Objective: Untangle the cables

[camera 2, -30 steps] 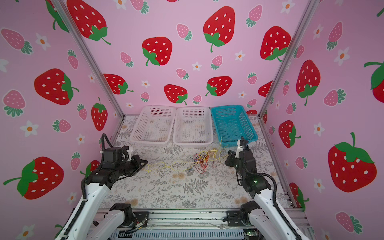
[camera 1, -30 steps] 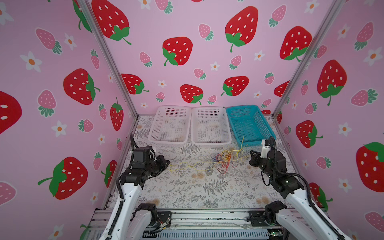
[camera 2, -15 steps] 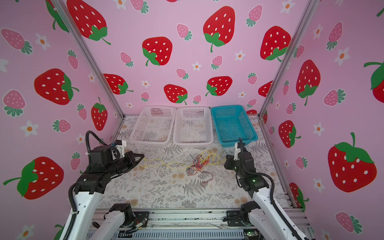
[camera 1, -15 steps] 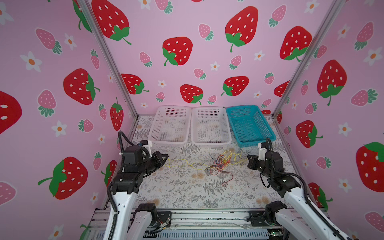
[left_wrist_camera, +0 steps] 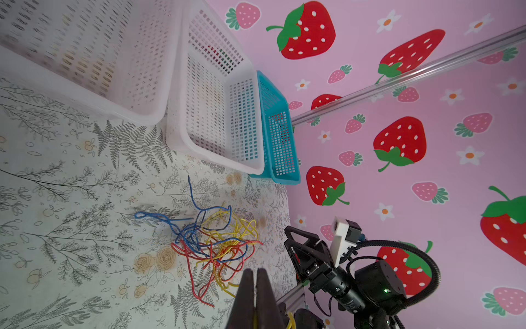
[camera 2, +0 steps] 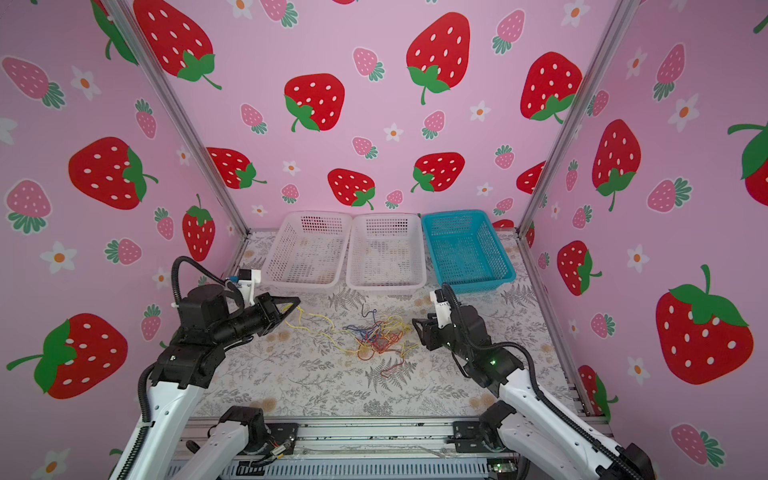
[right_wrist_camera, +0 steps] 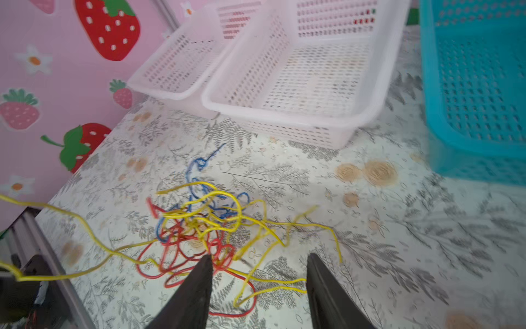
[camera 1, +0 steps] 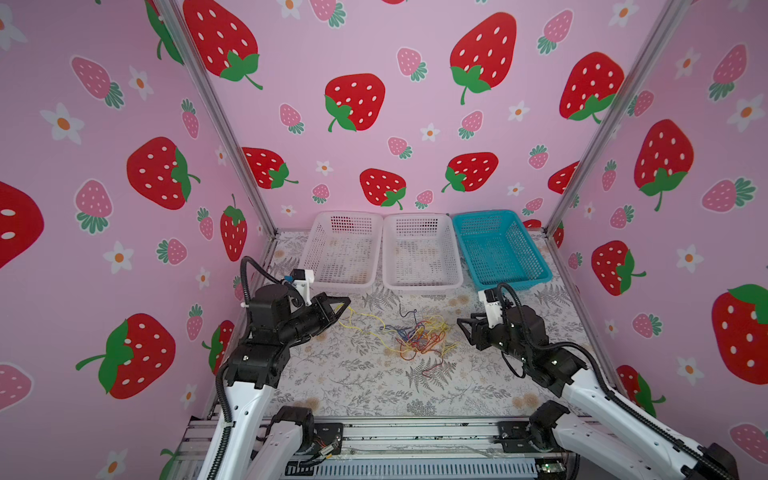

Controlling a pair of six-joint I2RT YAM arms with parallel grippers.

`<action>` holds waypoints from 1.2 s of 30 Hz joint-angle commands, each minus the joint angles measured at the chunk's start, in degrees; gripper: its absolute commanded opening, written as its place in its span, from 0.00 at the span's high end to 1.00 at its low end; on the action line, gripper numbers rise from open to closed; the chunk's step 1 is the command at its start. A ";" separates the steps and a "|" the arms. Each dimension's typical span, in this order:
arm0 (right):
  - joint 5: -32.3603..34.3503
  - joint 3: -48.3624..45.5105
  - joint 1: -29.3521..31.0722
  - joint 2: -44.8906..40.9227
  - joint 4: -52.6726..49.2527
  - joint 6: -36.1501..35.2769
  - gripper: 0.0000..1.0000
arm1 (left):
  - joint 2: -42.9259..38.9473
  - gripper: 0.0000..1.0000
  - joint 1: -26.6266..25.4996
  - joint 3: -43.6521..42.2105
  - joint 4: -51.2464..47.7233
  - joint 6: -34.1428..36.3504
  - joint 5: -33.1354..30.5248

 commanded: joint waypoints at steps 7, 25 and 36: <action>-3.89 6.95 14.11 10.72 17.63 -8.91 0.37 | 5.34 1.00 -10.55 2.39 3.22 -0.31 -6.59; -10.54 9.87 21.32 25.79 27.90 -6.81 0.57 | 7.86 1.00 -13.12 1.60 2.70 1.73 -9.78; 3.89 15.26 21.33 22.39 19.75 -9.22 1.00 | 6.22 0.70 -13.00 0.27 0.72 4.09 -11.36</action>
